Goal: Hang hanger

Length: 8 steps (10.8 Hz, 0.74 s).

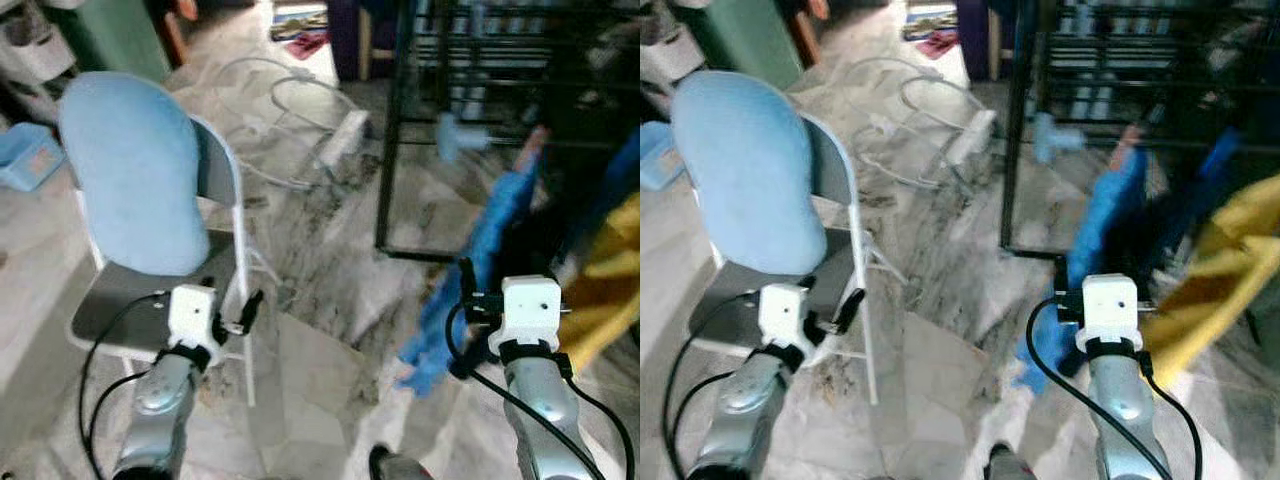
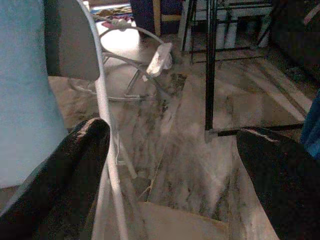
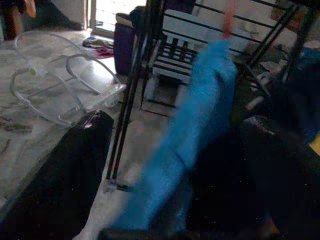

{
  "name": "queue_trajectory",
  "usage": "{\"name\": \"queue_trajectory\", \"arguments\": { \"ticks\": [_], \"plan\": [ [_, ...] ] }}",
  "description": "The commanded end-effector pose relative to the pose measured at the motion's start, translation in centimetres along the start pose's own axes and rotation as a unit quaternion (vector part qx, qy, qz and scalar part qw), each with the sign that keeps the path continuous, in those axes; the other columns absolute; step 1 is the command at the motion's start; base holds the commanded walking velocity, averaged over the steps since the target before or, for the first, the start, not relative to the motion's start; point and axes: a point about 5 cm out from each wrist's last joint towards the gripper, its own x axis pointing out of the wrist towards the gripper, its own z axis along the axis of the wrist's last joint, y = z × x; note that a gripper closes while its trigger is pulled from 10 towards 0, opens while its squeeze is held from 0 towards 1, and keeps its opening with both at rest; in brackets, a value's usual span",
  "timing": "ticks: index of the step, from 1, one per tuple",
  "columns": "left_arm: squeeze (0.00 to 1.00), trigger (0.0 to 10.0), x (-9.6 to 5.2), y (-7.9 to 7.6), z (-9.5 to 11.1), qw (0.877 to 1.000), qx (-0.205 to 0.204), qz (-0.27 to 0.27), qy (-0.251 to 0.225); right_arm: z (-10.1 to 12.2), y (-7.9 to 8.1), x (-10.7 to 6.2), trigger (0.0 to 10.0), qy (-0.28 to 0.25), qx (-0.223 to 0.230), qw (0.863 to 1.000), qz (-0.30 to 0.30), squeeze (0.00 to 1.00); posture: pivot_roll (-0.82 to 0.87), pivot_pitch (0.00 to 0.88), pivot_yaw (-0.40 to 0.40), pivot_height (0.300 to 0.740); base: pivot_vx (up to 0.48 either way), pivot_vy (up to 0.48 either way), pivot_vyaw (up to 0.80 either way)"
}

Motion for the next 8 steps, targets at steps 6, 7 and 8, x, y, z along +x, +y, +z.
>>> {"name": "queue_trajectory", "arguments": {
  "ticks": [6,7,8],
  "plan": [
    [0.0,10.0,0.0,0.3,-2.3,0.999,-0.005,-0.014,0.031,0.2,-0.6,0.3,10.0,0.0,-0.03,0.999,-0.036,0.0,-0.13,0.186,0.104,0.74,0.174,0.0,0.0],
    [0.0,10.0,0.2,0.1,-2.2,0.999,-0.005,-0.019,0.029,0.0,-0.8,0.3,10.0,0.009,-0.032,0.999,-0.042,0.0,-0.14,0.19,0.102,0.74,0.0,0.0,-0.8],
    [0.0,10.0,0.4,-0.4,-1.9,0.999,-0.004,-0.026,0.022,0.0,-0.9,0.3,10.0,0.006,-0.035,0.998,-0.042,0.0,-0.14,0.19,0.103,0.74,0.0,0.0,-0.8]
  ]
}}
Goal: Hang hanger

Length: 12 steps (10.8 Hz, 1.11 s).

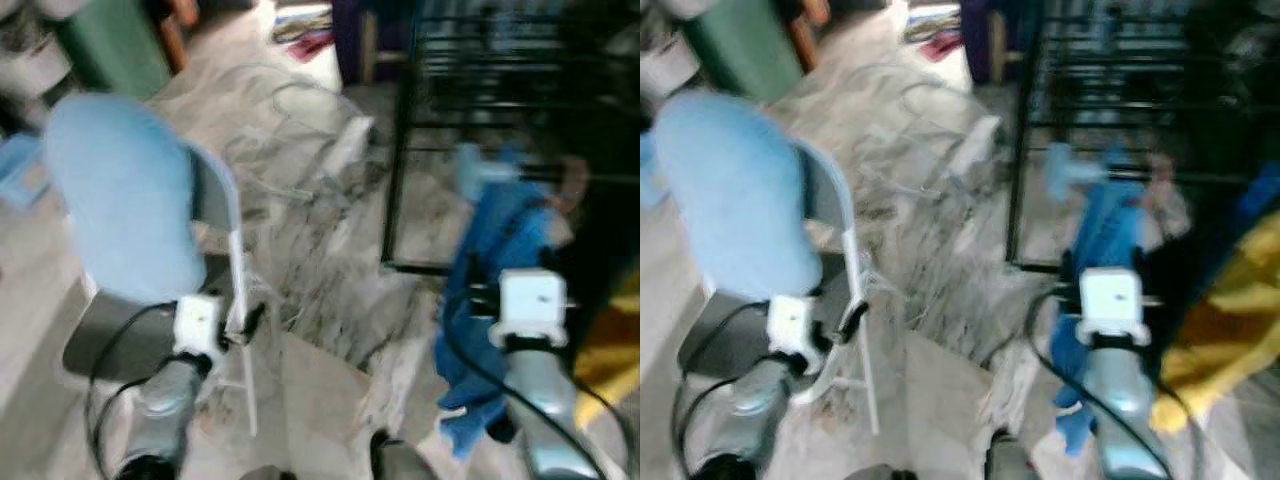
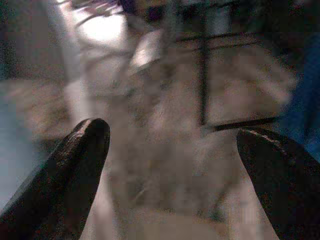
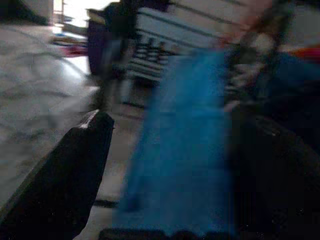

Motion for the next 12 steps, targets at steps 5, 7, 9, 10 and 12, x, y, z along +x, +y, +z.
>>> {"name": "queue_trajectory", "arguments": {
  "ticks": [5,7,9,10,12],
  "plan": [
    [0.0,10.0,-0.2,-0.2,0.4,1.0,0.007,-0.009,-0.005,-0.7,0.6,0.7,10.0,0.031,0.015,0.999,0.025,0.0,-0.14,0.195,0.102,0.74,0.0,0.0,-0.38],
    [0.0,10.0,-0.2,-0.4,0.4,1.0,0.007,-0.012,-0.004,-1.1,0.7,2.5,10.0,0.055,0.012,0.997,0.058,0.0,-0.14,0.199,0.108,0.74,0.0,0.0,0.0],
    [0.0,10.0,-0.1,-0.3,-0.2,1.0,0.004,-0.011,0.012,-1.2,-0.1,4.9,2.0,0.08,-0.011,0.994,0.071,0.0,-0.14,0.2,0.101,0.74,0.0,0.0,0.0],
    [0.0,10.0,0.0,-0.1,-0.5,1.0,0.002,-0.008,0.02,-1.0,-0.6,6.0,0.0,0.085,-0.021,0.994,0.073,0.0,-0.13,0.2,0.096,0.74,0.0,0.0,0.0],
    [0.0,10.0,-0.3,-0.1,-1.4,0.999,-0.009,-0.011,0.034,-0.6,-0.9,7.5,0.0,0.1,0.017,0.992,0.08,0.0,-0.12,0.199,0.086,0.74,0.0,0.0,0.0]
  ]
}}
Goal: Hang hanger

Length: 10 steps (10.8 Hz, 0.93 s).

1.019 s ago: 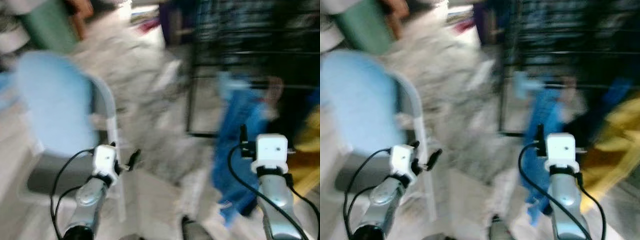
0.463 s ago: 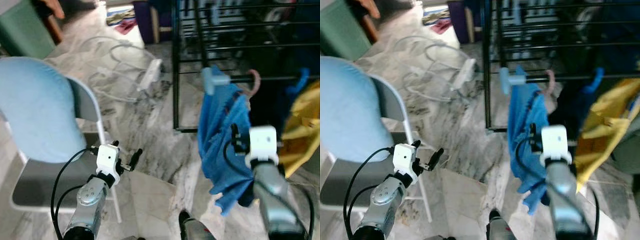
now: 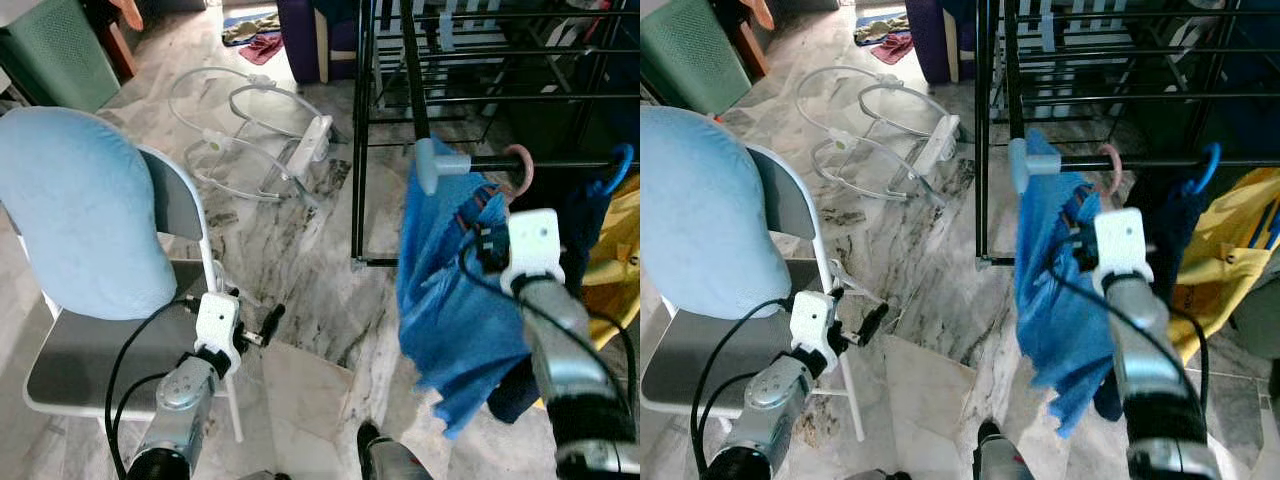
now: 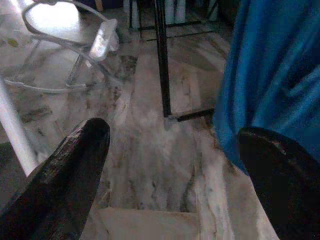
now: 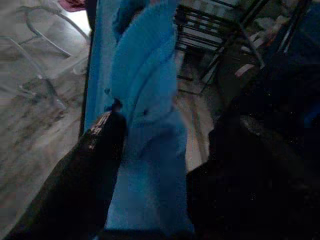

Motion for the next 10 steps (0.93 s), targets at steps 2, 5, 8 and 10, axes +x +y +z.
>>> {"name": "queue_trajectory", "arguments": {
  "ticks": [2,5,8,10],
  "plan": [
    [0.0,10.0,-0.6,-0.1,-1.2,1.0,-0.007,-0.012,0.018,-0.8,0.5,-0.1,0.0,0.031,0.017,0.999,0.037,0.0,-0.12,0.199,0.083,0.74,0.0,0.0,0.0],
    [0.0,10.0,-1.2,0.2,-2.5,0.999,-0.009,-0.016,0.045,-1.5,-0.4,-0.9,0.0,0.053,0.015,0.996,0.072,0.0,-0.13,0.201,0.093,0.74,0.0,0.0,0.0],
    [0.0,10.0,-2.9,2.5,-4.2,0.994,-0.021,0.006,0.107,-1.8,-1.6,-1.2,0.0,0.068,0.005,0.995,0.075,0.0,-0.14,0.195,0.1,0.74,0.0,0.0,0.0],
    [0.0,10.0,-3.7,3.6,-4.7,0.991,-0.026,0.022,0.132,-1.8,-1.5,-1.2,0.0,0.067,0.002,0.995,0.079,0.0,-0.14,0.195,0.1,0.74,0.0,0.0,0.0]
  ]
}}
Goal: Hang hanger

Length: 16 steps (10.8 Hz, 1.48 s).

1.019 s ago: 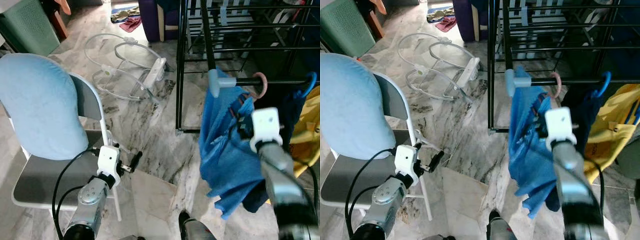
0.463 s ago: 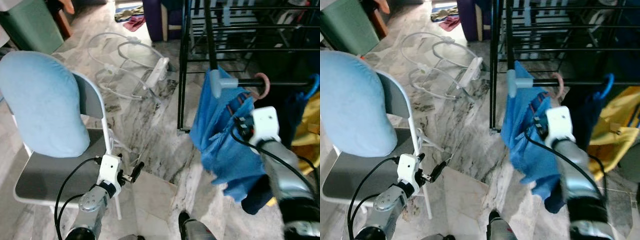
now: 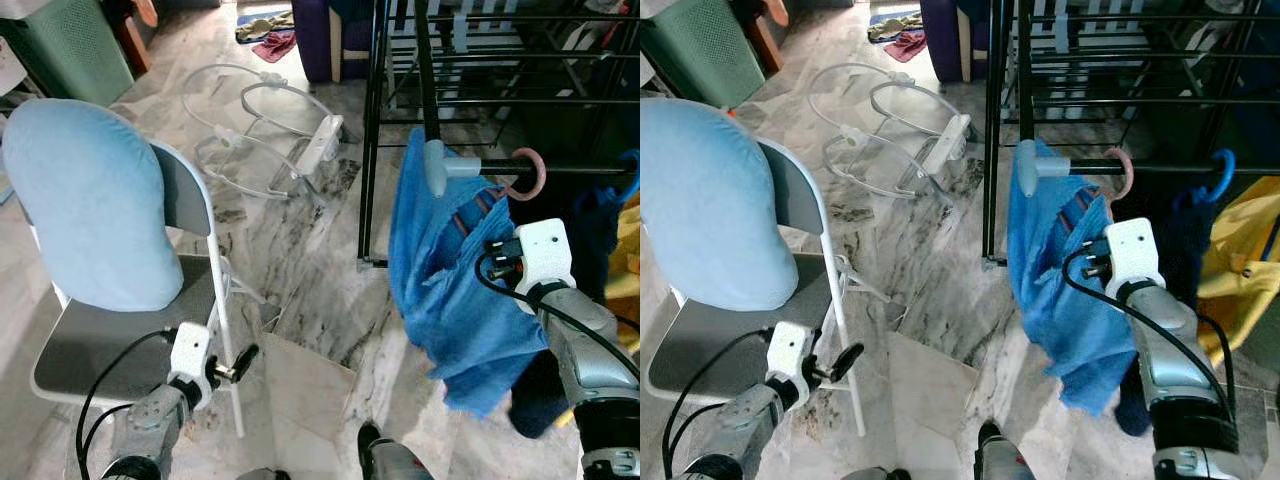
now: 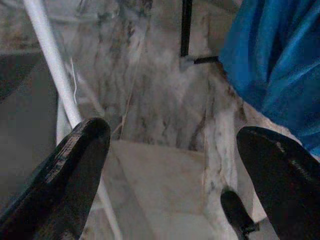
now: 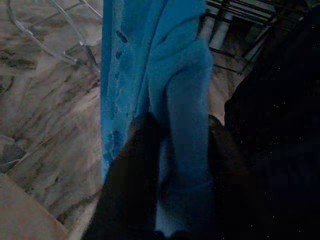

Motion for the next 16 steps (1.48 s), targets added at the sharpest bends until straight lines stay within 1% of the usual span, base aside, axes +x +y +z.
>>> {"name": "queue_trajectory", "arguments": {
  "ticks": [1,2,5,6,7,8,9,10,11,12,13,14,15,16],
  "plan": [
    [0.0,10.0,-0.2,-0.1,-0.9,1.0,-0.004,0.005,0.025,-0.2,0.3,-0.2,0.0,0.0,-0.001,1.0,0.007,0.0,-0.13,0.194,0.099,0.74,0.0,0.0,0.0],
    [0.0,10.0,-0.4,0.2,-1.3,0.999,-0.009,0.016,0.045,-0.1,0.4,-0.3,0.0,-0.007,-0.002,1.0,0.006,0.0,-0.13,0.194,0.099,0.74,0.0,0.0,0.0],
    [0.0,10.0,-0.4,0.7,-1.4,0.998,-0.008,0.025,0.064,-0.1,0.6,-0.4,0.0,-0.013,0.0,1.0,0.002,0.0,-0.13,0.197,0.109,0.74,0.0,0.0,0.0],
    [0.0,10.0,-0.1,-0.2,-1.2,0.999,0.0,0.01,0.045,-0.1,0.7,-0.5,0.0,-0.015,0.006,1.0,-0.002,0.0,-0.13,0.196,0.111,0.74,0.0,0.0,0.0],
    [0.0,10.0,0.0,-0.4,-1.1,0.999,0.003,0.007,0.042,-0.2,0.7,-0.5,0.0,-0.018,0.012,1.0,-0.008,0.0,-0.13,0.195,0.113,0.74,0.0,0.0,0.0],
    [0.0,10.0,0.1,-0.6,-1.0,0.999,0.006,0.003,0.04,0.9,0.9,-0.8,0.0,-0.059,0.016,0.998,-0.016,0.0,-0.14,0.195,0.116,0.74,0.0,0.0,0.0],
    [0.0,10.0,0.2,-0.6,-0.9,0.999,0.007,0.003,0.037,2.2,0.9,-1.5,0.0,-0.108,0.016,0.993,-0.034,0.0,-0.14,0.196,0.119,0.74,0.0,0.0,0.0],
    [0.0,10.0,0.2,-0.6,-0.9,0.999,0.007,0.003,0.035,3.1,1.2,-2.4,0.0,-0.146,0.008,0.988,-0.05,0.0,-0.15,0.2,0.12,0.74,0.0,0.0,0.0],
    [0.0,10.0,0.1,-0.6,-1.0,0.999,0.008,0.004,0.036,3.1,1.5,-3.0,0.0,-0.157,0.003,0.986,-0.064,0.0,-0.15,0.204,0.122,0.74,0.0,0.0,0.0],
    [0.0,10.0,0.1,-0.5,-1.1,0.999,0.004,0.01,0.039,2.7,2.3,-4.0,0.0,-0.174,-0.006,0.981,-0.08,0.0,-0.16,0.209,0.126,0.74,0.0,0.0,0.0],
    [0.0,10.0,0.1,-0.3,-1.1,0.999,0.013,0.028,0.043,1.5,2.9,-4.7,0.0,-0.165,-0.001,0.982,-0.096,0.0,-0.17,0.211,0.129,0.74,0.0,0.0,0.0],
    [0.0,10.0,0.1,-0.1,-1.2,0.997,0.028,0.046,0.054,-0.2,4.0,-5.1,0.0,-0.146,0.002,0.985,-0.097,0.0,-0.17,0.21,0.131,0.74,0.0,0.0,0.0],
    [0.0,10.0,0.1,-0.2,-1.2,0.997,0.034,0.047,0.058,-1.2,4.6,-5.4,0.0,-0.136,0.011,0.986,-0.101,0.0,-0.17,0.21,0.132,0.74,0.0,0.0,0.0],
    [0.0,10.0,0.2,-0.5,-1.3,0.997,0.039,0.037,0.06,-2.8,5.7,-5.8,0.0,-0.122,0.017,0.987,-0.101,0.0,-0.17,0.208,0.13,0.74,0.0,0.0,0.0]
  ]
}}
